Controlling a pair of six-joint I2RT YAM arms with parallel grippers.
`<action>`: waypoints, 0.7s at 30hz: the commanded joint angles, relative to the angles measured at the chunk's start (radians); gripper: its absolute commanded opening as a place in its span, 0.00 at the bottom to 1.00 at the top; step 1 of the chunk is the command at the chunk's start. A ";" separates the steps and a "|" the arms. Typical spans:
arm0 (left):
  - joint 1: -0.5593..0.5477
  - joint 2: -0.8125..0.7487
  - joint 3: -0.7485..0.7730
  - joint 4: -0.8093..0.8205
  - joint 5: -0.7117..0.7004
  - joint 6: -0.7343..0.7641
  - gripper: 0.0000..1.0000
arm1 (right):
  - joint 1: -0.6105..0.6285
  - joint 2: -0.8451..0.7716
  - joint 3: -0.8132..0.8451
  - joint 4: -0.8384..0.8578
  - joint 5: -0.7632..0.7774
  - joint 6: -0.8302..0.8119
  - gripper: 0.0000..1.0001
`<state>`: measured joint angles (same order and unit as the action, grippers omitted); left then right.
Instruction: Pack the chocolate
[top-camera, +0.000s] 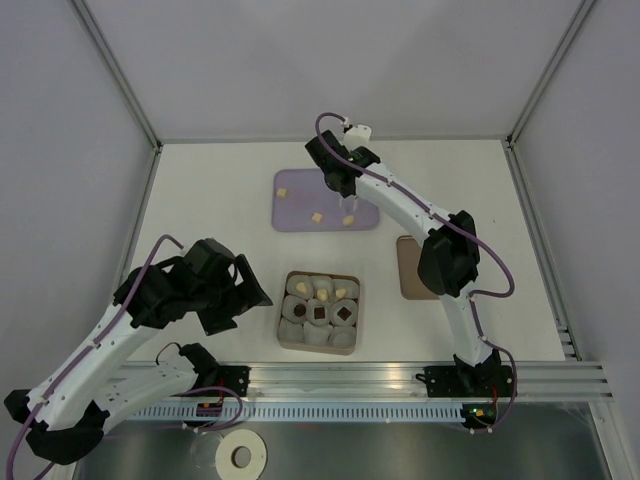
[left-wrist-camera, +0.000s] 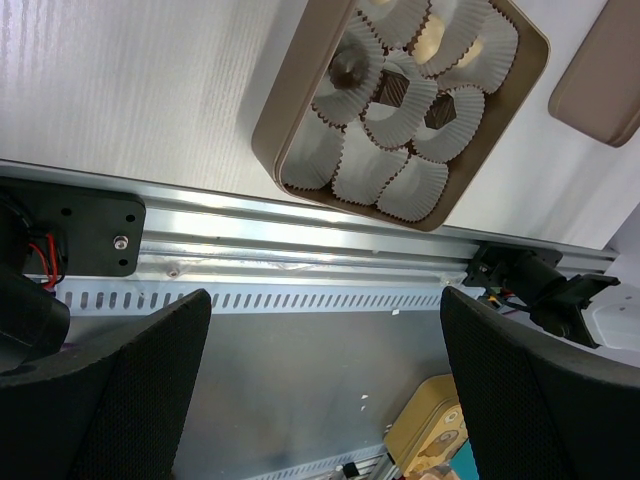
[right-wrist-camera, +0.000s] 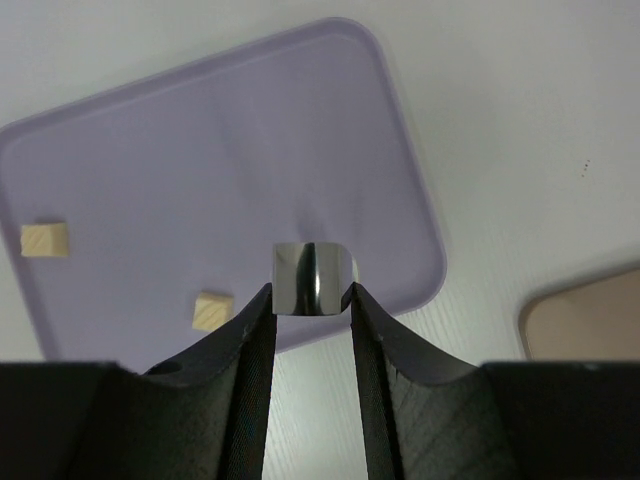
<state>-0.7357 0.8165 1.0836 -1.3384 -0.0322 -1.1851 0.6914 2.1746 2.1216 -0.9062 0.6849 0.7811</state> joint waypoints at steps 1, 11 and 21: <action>-0.002 0.004 0.021 -0.165 0.012 -0.025 1.00 | -0.016 -0.009 0.017 -0.013 0.036 0.063 0.40; -0.002 0.012 -0.001 -0.153 0.012 -0.025 1.00 | -0.018 0.019 -0.060 0.032 0.004 0.058 0.40; -0.002 0.009 -0.011 -0.150 0.017 -0.025 1.00 | -0.018 0.024 -0.117 0.052 -0.033 0.102 0.39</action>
<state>-0.7357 0.8284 1.0733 -1.3384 -0.0322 -1.1851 0.6712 2.1948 2.0113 -0.8764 0.6502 0.8467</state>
